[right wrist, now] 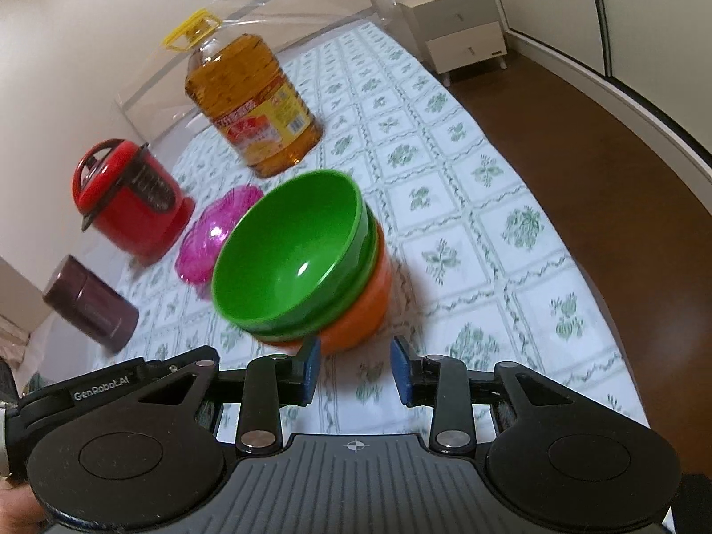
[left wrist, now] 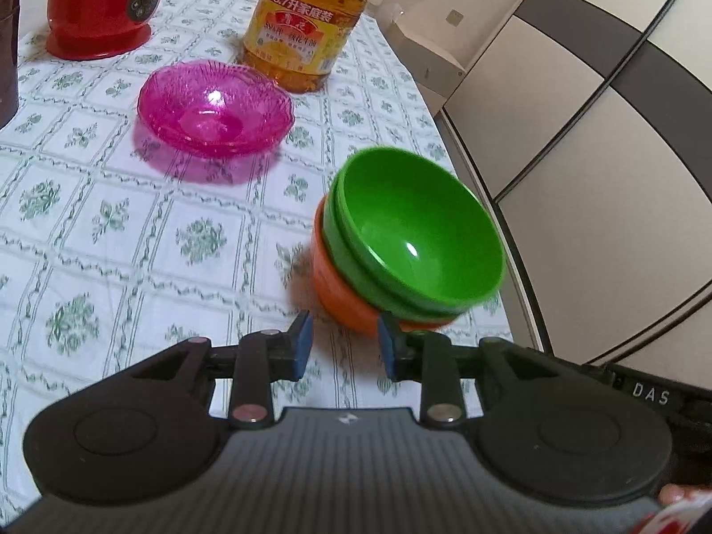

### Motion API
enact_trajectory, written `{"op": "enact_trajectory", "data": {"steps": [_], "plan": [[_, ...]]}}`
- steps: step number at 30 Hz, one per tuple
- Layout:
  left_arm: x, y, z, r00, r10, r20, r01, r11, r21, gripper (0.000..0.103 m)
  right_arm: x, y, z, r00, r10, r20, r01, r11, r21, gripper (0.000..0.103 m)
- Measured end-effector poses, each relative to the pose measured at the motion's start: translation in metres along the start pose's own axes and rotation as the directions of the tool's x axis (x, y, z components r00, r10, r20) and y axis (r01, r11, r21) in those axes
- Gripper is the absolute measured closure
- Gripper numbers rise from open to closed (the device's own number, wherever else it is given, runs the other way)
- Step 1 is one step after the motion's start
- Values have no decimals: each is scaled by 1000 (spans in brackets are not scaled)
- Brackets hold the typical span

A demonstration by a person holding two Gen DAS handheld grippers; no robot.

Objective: Organize plates and bowls
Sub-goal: 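Open both grippers and back away from the bowl stack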

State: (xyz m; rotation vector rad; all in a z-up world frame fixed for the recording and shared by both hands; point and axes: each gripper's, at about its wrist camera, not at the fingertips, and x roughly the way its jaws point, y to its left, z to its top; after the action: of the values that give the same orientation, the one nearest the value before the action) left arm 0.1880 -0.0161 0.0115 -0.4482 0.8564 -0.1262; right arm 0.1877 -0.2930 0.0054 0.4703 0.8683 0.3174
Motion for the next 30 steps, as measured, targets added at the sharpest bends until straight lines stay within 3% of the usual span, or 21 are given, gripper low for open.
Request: {"op": "enact_trajectory", "data": {"steps": [18,28,30], "plan": [[-22,-20,-32,997,70,14,-71,995,71,61,-36,1,-20,999,-32,9,32,999,-27,68],[-42,-21,-37,998,49,33,-51,995,83,55,-53,10,-30,998,-60,30,61,998,-36,66],[-45,-20,-36,999,37,36,-39,996,76,53,-55,10,-31,998,-61,34,62,998,-28,61]]}}
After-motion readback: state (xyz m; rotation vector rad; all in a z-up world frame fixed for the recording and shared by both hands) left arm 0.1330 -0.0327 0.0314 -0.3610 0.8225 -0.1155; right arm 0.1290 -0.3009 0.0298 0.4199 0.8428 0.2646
